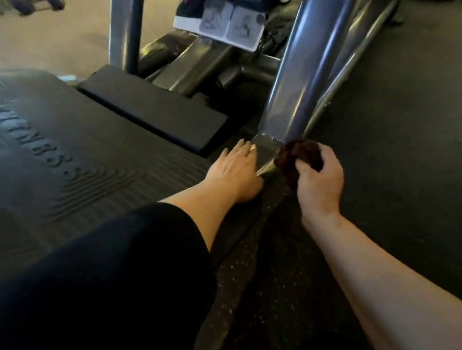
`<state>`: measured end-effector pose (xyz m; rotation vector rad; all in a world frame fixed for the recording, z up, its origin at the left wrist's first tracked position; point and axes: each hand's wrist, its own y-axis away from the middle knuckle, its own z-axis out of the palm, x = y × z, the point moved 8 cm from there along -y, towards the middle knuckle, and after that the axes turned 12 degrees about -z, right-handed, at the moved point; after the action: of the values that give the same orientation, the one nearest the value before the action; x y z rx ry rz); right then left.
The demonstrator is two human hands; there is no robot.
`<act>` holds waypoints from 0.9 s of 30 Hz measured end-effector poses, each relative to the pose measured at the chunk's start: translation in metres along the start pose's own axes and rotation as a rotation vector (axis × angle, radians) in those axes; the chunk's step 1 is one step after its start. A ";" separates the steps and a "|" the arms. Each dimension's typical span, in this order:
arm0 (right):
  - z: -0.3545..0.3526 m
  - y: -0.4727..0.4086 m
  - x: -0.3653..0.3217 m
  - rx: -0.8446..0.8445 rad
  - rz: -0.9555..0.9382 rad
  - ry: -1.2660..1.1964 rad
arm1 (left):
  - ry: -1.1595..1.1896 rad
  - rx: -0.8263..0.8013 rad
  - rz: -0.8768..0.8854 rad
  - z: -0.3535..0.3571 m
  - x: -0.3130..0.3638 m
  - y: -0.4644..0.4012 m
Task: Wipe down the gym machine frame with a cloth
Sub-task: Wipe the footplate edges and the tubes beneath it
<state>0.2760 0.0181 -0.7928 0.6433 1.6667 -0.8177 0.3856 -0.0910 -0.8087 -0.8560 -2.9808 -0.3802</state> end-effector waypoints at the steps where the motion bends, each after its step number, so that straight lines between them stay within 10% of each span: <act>1: 0.011 -0.010 0.005 -0.046 -0.021 0.061 | 0.006 -0.023 -0.012 0.006 -0.003 -0.006; 7: 0.072 -0.039 0.037 -0.557 0.007 0.452 | 0.009 -0.078 -0.011 0.006 0.004 -0.008; 27: 0.112 -0.098 0.040 -1.068 -0.360 0.552 | -0.088 -0.185 -0.126 0.012 -0.001 -0.006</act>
<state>0.2583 -0.1306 -0.8296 -0.2247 2.4234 0.1276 0.3837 -0.0938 -0.8219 -0.7161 -3.1292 -0.6473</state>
